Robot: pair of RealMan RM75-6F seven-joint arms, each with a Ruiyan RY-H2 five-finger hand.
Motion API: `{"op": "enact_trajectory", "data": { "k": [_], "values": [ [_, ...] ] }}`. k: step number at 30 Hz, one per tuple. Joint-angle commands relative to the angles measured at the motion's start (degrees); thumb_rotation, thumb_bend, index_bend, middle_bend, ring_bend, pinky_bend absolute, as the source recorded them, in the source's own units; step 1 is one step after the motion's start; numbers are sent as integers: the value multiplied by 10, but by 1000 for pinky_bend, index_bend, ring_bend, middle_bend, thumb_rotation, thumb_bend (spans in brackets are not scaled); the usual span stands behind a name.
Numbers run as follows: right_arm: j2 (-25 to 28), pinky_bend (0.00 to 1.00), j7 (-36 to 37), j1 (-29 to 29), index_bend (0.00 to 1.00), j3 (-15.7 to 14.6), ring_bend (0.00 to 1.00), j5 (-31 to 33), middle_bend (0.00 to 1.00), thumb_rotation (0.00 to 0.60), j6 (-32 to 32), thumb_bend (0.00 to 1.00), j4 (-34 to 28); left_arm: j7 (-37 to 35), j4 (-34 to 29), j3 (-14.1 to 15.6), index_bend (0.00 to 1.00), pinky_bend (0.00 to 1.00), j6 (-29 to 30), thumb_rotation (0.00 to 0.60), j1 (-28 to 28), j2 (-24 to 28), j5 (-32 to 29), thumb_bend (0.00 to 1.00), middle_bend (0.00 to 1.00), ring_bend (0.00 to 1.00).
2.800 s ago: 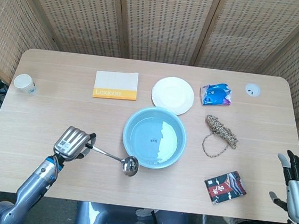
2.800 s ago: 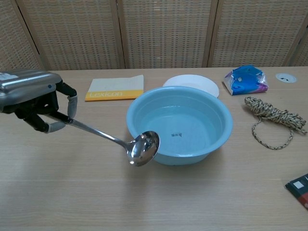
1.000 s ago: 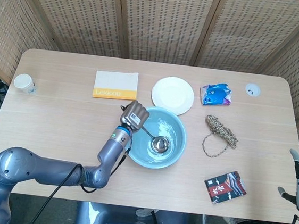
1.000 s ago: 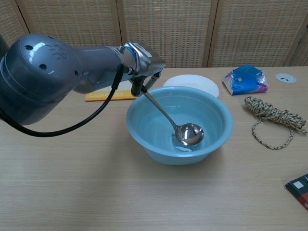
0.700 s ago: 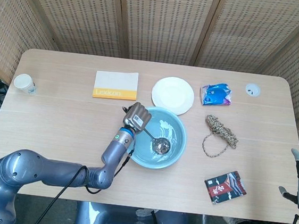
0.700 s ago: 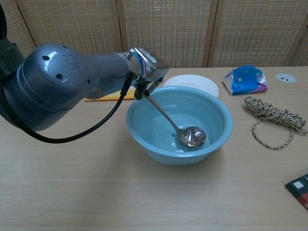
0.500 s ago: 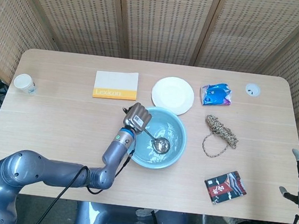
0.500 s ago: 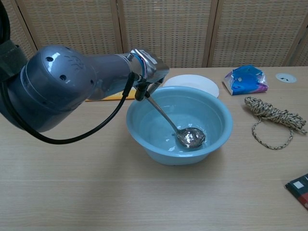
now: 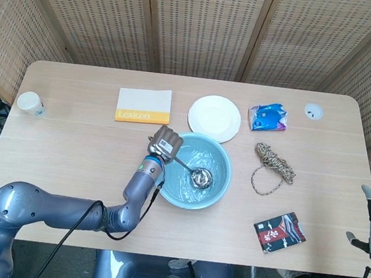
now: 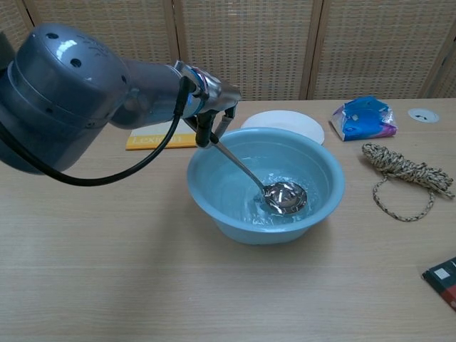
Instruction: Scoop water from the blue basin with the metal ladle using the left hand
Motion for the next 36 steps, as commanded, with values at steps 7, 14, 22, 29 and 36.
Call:
{"op": "enact_trajectory", "data": {
  "k": [7, 14, 22, 29, 36],
  "values": [
    [-2, 0, -3, 3, 0, -2, 0, -1, 0, 600, -6, 0, 1, 15, -36, -18, 993, 1000, 20, 600, -9, 33, -68, 704, 939, 1000],
    [-2, 0, -4, 3, 0, -3, 0, -1, 0, 600, -5, 0, 0, 30, -65, -35, 993, 1000, 41, 600, -20, 63, -119, 704, 938, 1000],
    [-3, 0, -6, 3, 0, -2, 0, 1, 0, 600, -5, 0, -1, 57, -89, -70, 993, 1000, 52, 600, -42, 94, -197, 703, 938, 1000],
    [-3, 0, -6, 4, 0, -1, 0, 8, 0, 600, -9, 0, 0, 87, -108, -93, 994, 1000, 66, 600, -62, 119, -254, 703, 938, 1000],
    [-3, 0, -5, 4, 0, -1, 0, 9, 0, 600, -8, 0, 1, 108, -123, -113, 993, 1000, 83, 600, -76, 141, -291, 703, 939, 1000]
  ]
}}
